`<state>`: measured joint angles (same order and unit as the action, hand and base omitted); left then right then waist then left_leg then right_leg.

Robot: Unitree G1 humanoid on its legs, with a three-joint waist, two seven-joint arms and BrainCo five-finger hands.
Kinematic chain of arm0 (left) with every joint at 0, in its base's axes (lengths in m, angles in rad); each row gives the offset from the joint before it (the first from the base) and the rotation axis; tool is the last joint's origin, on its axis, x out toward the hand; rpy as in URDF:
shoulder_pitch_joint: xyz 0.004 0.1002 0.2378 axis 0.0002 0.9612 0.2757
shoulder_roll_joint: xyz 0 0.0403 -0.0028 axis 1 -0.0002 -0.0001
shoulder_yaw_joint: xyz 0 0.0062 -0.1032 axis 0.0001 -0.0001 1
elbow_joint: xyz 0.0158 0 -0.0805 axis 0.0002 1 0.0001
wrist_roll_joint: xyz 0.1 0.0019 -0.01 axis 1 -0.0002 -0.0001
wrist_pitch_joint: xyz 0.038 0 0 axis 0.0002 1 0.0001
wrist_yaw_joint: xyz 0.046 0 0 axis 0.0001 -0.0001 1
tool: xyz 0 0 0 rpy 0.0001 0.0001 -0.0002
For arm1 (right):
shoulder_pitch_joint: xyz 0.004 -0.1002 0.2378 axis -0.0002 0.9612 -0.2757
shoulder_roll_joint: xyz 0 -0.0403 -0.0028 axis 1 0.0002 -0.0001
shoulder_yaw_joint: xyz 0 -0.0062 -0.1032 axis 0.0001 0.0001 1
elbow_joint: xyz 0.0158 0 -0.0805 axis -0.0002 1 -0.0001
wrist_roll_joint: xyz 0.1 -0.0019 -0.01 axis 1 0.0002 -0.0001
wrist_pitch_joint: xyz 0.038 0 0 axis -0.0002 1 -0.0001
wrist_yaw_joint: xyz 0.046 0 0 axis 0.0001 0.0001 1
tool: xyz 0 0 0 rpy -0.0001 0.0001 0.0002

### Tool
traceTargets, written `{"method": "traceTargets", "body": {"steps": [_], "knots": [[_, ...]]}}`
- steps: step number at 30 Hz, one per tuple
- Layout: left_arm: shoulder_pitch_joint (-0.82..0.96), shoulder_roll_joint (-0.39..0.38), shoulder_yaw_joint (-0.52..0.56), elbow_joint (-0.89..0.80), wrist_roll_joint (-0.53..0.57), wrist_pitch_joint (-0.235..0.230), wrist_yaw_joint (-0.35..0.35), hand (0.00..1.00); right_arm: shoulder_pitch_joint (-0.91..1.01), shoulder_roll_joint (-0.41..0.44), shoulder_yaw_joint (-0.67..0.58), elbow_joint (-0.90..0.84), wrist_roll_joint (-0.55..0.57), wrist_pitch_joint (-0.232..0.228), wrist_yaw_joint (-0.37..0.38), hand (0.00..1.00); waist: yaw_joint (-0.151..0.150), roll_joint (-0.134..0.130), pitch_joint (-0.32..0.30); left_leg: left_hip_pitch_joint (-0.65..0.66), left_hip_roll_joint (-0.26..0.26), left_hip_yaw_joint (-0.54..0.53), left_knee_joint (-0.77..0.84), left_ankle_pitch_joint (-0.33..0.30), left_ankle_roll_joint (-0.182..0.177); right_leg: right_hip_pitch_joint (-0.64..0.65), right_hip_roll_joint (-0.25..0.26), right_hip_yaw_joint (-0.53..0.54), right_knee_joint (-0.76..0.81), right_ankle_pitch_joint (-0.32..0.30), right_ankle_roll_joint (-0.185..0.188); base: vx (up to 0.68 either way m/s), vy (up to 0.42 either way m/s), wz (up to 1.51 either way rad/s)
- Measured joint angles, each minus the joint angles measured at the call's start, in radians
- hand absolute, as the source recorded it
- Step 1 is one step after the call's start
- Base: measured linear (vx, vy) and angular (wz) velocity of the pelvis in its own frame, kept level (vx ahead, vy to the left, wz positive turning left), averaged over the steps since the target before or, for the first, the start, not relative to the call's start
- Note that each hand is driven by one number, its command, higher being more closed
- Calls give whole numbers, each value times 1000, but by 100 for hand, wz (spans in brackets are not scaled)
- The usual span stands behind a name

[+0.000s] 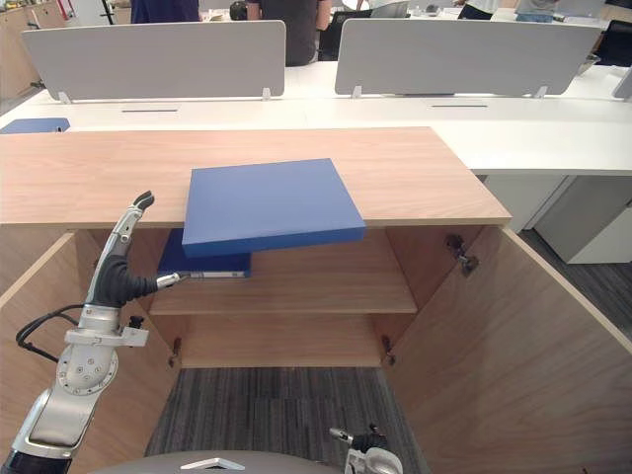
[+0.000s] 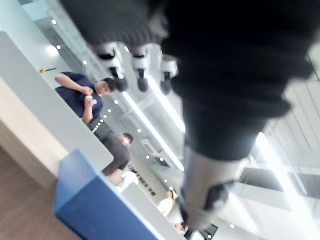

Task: Walk over to the cabinet, pick up the folder, carry it to the office cabinet, place the folder inside the office cabinet, then close the office cabinet door

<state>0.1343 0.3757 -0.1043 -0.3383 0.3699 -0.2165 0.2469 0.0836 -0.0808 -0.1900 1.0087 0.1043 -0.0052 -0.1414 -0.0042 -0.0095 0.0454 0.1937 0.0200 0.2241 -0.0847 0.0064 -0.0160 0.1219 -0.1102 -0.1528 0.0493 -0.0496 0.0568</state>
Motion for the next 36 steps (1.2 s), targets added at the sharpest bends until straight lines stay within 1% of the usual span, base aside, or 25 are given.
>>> {"method": "traceTargets", "body": {"steps": [3, 9, 11, 13, 17, 21, 23, 27, 30, 32, 36], "knots": [[-24, 3, -33, 2, 57, 5, 4, 0, 4, -11, 20, 1, -16, 0, -1, 0, -6, -1, 0, -1, -2, -4, 0, 0, 0, 4, -1, 0, -10, 1, -1, 0, 0, 0], [-88, 9, -105, 42, 179, 25, 10, 0, -3, -13, 21, 13, -19, 0, -1, 0, -20, -2, 1, -1, -5, -12, -1, 0, 0, 20, -1, -5, -44, 15, 0, 2, 2, 1], [-109, 9, -126, 60, 229, 48, 10, 0, -11, -13, 22, 24, -19, 0, -2, 0, -31, -4, 2, -1, -5, -29, 0, 0, 0, 24, -1, -6, -52, 17, 1, 0, 0, 0], [-128, 9, -144, 80, 259, 53, 11, 0, -12, -14, 22, 28, -19, 0, -2, 0, -36, -4, 2, -1, -5, -31, 0, -1, -2, 30, 0, -7, -62, 21, 2, 0, 0, 0], [-154, 9, -171, 87, 325, 79, 15, 0, -11, -15, 22, 29, -19, 0, -2, 0, -50, -6, 7, -1, -5, -31, -1, -4, -5, 34, 1, -7, -73, 25, 3, 0, 0, 0], [-191, 7, -188, 134, 367, 100, 34, 0, -10, -16, 22, 29, -18, 1, -3, 0, -59, -5, 8, -2, -5, -31, -1, -5, -6, 34, 1, -7, -76, 25, 3, 0, 0, 0], [-209, 4, -195, 163, 402, 119, 41, 0, -7, -16, 22, 30, -14, 1, -3, 0, -65, -5, 8, -5, -5, -31, -1, -6, -5, 34, 1, -7, -80, 26, 3, 0, 0, 0], [-212, -2, -203, 167, 439, 145, 55, 0, -5, -16, 22, 30, -12, 1, -3, 0, -81, -5, 8, -12, -5, -29, -1, -7, -6, 35, 2, -7, -93, 37, 4, 0, 0, 0], [-238, -7, -213, 204, 470, 154, 56, 0, -4, -16, 22, 30, -11, 1, -3, 0, -83, -4, 9, -16, -5, -28, -1, -7, -6, 36, 4, -6, -104, 45, 2, 0, 0, 0], [-242, -10, -213, 216, 494, 171, 58, 0, -4, -16, 22, 30, -11, 1, -3, 0, -89, -3, 10, -16, -4, -26, -1, -8, -7, 36, 5, -4, -107, 46, 2, -13, -26, -3], [-252, -41, -212, 247, 522, 188, 77, 0, 0, -16, 22, 30, 6, 1, -7, 0, -93, -2, 10, -16, -2, -23, -1, -9, -9, 36, 7, -1, -109, 47, 1, -3, -6, -1]]}}
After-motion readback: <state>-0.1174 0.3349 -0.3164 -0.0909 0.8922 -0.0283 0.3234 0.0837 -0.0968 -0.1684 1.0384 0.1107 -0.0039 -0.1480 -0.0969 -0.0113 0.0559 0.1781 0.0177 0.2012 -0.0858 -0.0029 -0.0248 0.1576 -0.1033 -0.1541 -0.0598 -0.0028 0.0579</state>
